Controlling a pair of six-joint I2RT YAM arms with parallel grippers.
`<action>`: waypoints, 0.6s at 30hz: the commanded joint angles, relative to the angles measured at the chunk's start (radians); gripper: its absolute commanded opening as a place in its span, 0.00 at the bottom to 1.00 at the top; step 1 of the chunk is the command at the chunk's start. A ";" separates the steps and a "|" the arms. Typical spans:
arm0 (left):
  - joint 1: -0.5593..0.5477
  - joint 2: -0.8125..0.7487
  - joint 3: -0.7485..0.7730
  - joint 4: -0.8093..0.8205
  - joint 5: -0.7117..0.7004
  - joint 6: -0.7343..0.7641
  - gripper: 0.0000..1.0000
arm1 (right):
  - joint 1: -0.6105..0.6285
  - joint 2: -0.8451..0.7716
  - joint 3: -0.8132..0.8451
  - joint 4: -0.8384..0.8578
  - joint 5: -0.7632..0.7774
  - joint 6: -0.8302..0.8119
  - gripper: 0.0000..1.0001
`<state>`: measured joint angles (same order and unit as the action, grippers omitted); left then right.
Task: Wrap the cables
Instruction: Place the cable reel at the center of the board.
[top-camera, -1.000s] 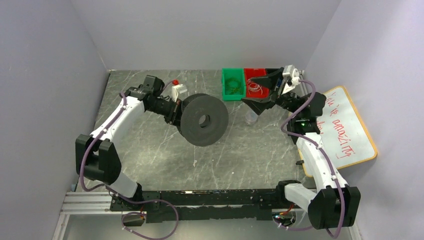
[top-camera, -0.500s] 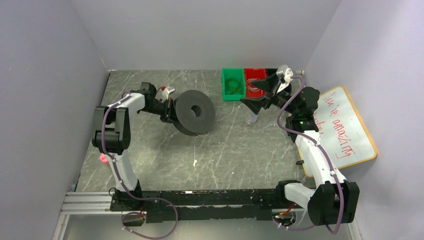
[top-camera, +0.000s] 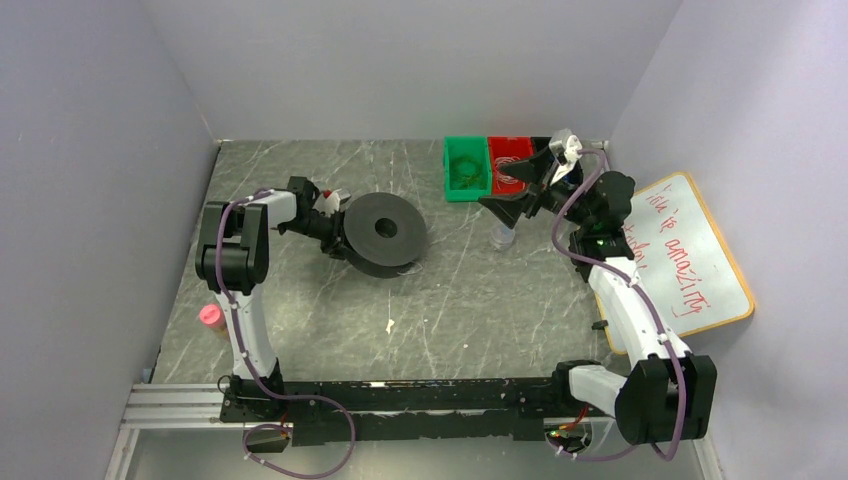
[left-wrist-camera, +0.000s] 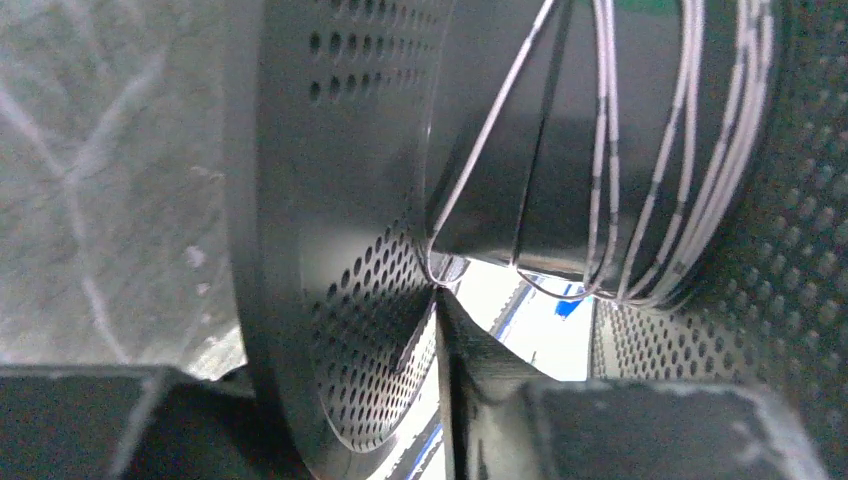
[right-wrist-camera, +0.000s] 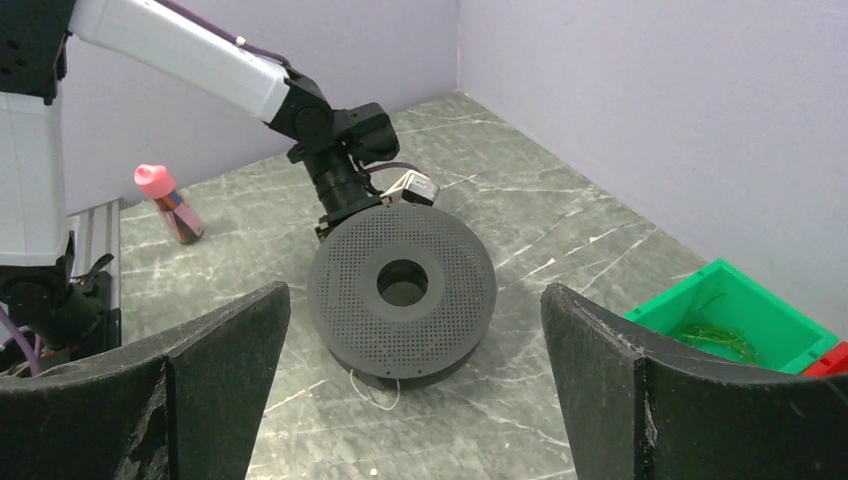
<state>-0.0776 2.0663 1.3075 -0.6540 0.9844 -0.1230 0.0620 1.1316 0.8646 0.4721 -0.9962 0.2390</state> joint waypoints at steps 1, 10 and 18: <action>0.006 -0.015 0.024 -0.026 -0.095 0.004 0.36 | 0.012 0.005 0.006 0.043 -0.011 -0.001 0.99; 0.006 -0.051 0.006 -0.084 -0.186 0.069 0.50 | 0.024 0.005 0.013 0.022 -0.015 -0.020 0.99; 0.000 -0.099 -0.006 -0.084 -0.253 0.071 0.59 | 0.025 0.000 0.013 0.033 -0.022 -0.011 0.99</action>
<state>-0.0753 2.0243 1.3067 -0.7368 0.7750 -0.0856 0.0841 1.1423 0.8646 0.4702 -1.0016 0.2352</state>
